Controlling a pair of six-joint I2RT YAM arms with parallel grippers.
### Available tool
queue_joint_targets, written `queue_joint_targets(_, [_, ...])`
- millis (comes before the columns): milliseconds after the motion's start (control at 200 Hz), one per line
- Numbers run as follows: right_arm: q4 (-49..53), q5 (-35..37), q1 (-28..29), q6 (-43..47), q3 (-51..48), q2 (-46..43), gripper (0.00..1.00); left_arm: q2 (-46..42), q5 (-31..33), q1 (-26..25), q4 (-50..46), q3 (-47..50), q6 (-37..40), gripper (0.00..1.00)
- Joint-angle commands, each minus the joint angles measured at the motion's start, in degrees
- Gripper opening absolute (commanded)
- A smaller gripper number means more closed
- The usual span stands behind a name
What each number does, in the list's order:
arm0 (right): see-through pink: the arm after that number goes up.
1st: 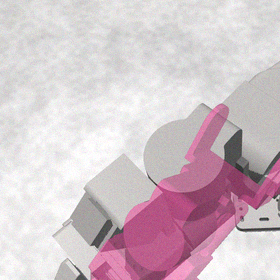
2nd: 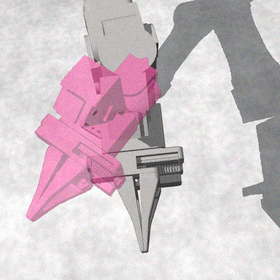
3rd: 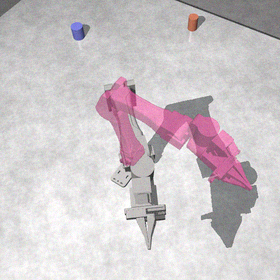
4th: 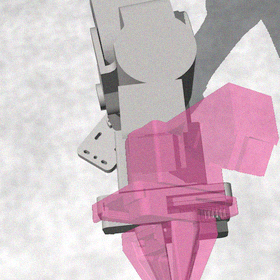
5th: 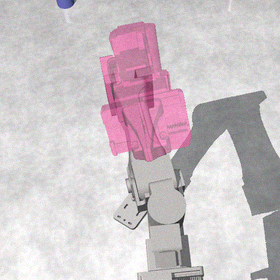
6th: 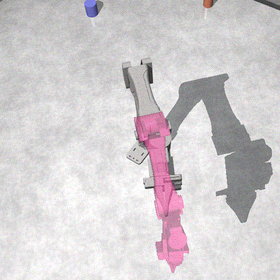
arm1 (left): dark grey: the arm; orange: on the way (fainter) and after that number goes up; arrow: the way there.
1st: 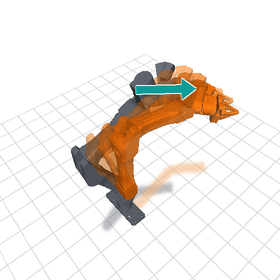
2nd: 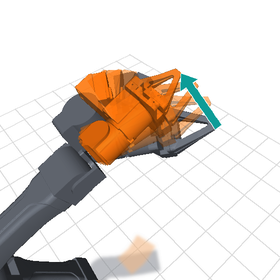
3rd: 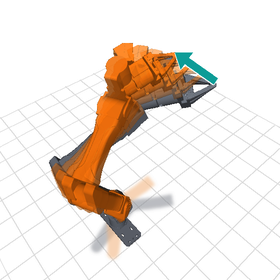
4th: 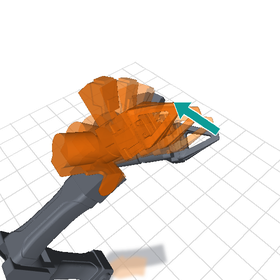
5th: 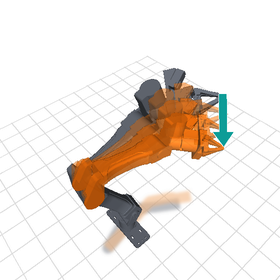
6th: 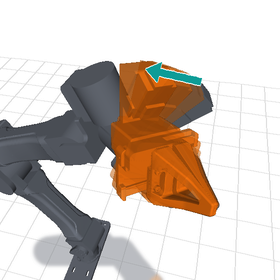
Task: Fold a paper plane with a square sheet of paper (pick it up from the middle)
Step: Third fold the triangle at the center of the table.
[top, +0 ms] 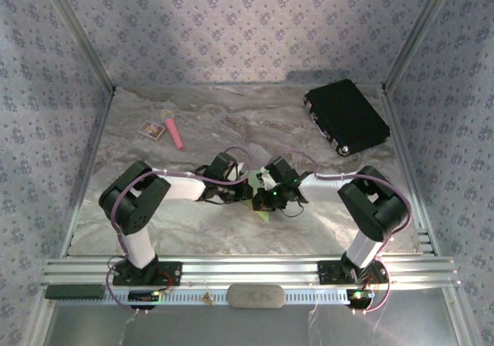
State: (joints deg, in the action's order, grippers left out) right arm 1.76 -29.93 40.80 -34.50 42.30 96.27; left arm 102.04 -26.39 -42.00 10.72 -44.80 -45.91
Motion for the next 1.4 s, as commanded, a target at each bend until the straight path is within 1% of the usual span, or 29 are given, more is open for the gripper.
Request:
queue_joint_targets(0, [3.1, 0.6, 0.3, 0.2, -4.3, -1.6, 0.01, 2.1, 2.1, 0.6, -2.0, 1.4, 0.1, 0.00])
queue_joint_targets(90, [2.4, 0.1, 0.3, -0.2, -6.5, -3.6, 0.02, 2.3, 2.1, 0.7, -1.9, 1.6, 0.0, 0.00])
queue_joint_targets(395, [3.3, 1.7, 0.3, -1.0, -13.6, -10.8, 0.04, 2.8, 2.2, 1.0, -1.8, 1.6, -0.1, 0.00])
queue_joint_targets(700, [5.4, 2.8, 0.5, -1.0, -14.8, -13.5, 0.06, 2.4, 2.3, 0.9, -2.1, 1.7, -0.1, 0.00])
queue_joint_targets(735, [5.7, 2.9, 0.5, -2.4, -15.0, -13.7, 0.06, 2.5, 2.3, 0.9, -2.1, 1.8, -0.1, 0.00])
queue_joint_targets(865, [5.9, 3.5, 1.0, -2.9, -15.7, -14.7, 0.06, 2.2, 2.4, 0.9, -2.1, 1.9, -0.1, 0.00])
queue_joint_targets(1074, [8.4, 4.2, 1.3, -2.3, -14.6, -16.5, 0.07, 2.2, 2.2, 0.9, -1.9, 1.8, -0.3, 0.00])
queue_joint_targets(1229, [11.2, 5.5, 1.0, -2.0, -10.1, -18.1, 0.06, 1.8, 1.8, 0.9, -1.5, 1.9, -0.5, 0.00])
queue_joint_targets(1269, [11.1, 5.6, 0.6, -2.0, -8.9, -17.8, 0.06, 1.5, 1.8, 0.9, -1.5, 1.7, -0.6, 0.00])
queue_joint_targets(1294, [10.8, 5.6, 0.5, -0.1, -8.2, -17.4, 0.06, 1.3, 1.7, 0.9, -1.5, 1.7, -0.6, 0.00])
queue_joint_targets(1394, [8.7, 5.1, -0.7, 0.1, -5.8, -14.3, 0.06, 0.5, 2.0, 0.9, -1.5, 1.9, -0.8, 0.00])
